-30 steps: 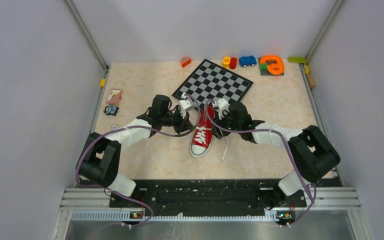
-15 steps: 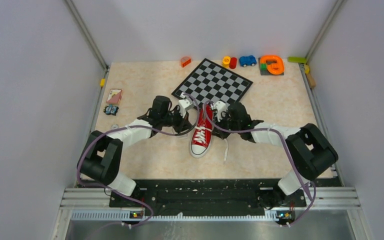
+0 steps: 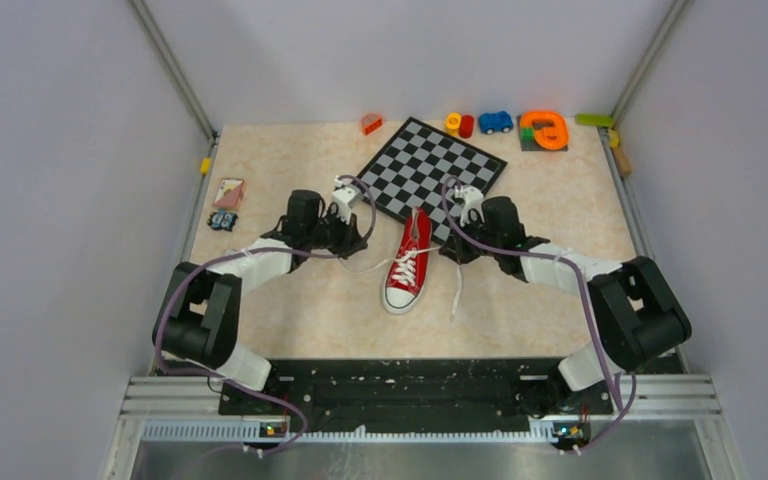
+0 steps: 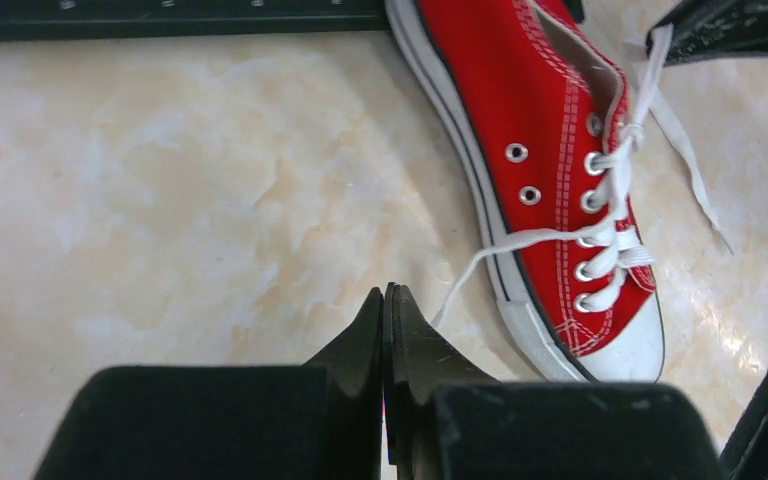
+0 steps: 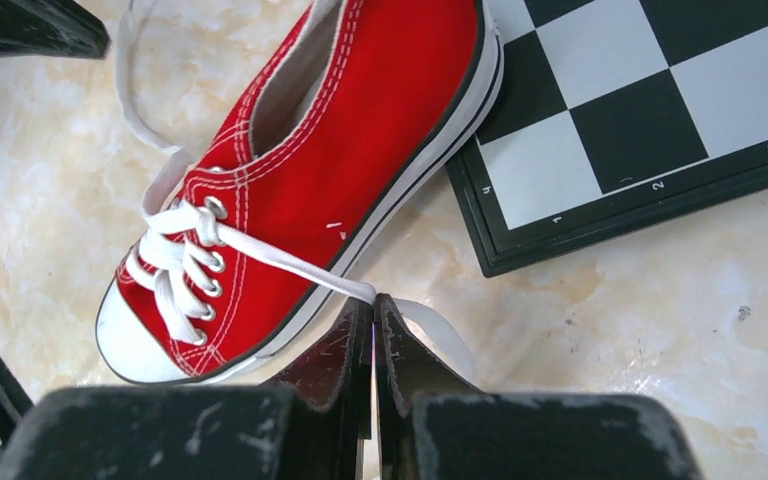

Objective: Tie the shoes
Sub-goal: Wrap the shoelace around the shoelace.

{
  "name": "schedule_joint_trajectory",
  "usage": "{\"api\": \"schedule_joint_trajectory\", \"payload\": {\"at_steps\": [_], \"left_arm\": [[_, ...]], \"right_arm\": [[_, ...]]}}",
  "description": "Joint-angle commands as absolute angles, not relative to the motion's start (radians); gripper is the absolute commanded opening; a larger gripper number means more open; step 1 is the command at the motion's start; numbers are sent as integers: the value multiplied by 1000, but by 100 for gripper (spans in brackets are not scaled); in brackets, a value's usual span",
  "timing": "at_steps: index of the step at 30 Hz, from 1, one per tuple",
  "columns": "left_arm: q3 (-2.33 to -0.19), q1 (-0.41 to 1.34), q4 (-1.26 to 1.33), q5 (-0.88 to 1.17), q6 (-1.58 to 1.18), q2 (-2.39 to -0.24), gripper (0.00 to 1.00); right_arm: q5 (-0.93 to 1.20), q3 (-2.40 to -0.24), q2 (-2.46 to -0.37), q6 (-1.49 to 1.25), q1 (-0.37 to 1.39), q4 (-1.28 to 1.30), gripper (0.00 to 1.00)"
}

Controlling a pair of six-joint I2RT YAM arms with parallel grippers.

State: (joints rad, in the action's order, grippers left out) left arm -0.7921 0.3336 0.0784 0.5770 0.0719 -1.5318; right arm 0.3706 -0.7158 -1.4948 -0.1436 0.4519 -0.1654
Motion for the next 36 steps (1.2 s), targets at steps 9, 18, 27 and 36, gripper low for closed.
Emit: {"api": "schedule_joint_trajectory", "payload": {"at_steps": [9, 18, 27, 36], "left_arm": [[-770, 327, 175, 757, 91, -1516, 20], [-879, 419, -77, 635, 171, -1569, 43], [-1079, 466, -360, 509, 308, -1624, 48], [-1166, 475, -528, 617, 739, -1716, 54]], "right_arm": [[422, -758, -1506, -185, 431, -138, 0], [442, -753, -1481, -163, 431, -134, 0], [451, -746, -1455, -162, 431, -149, 0], [496, -727, -1450, -183, 431, -174, 0]]}}
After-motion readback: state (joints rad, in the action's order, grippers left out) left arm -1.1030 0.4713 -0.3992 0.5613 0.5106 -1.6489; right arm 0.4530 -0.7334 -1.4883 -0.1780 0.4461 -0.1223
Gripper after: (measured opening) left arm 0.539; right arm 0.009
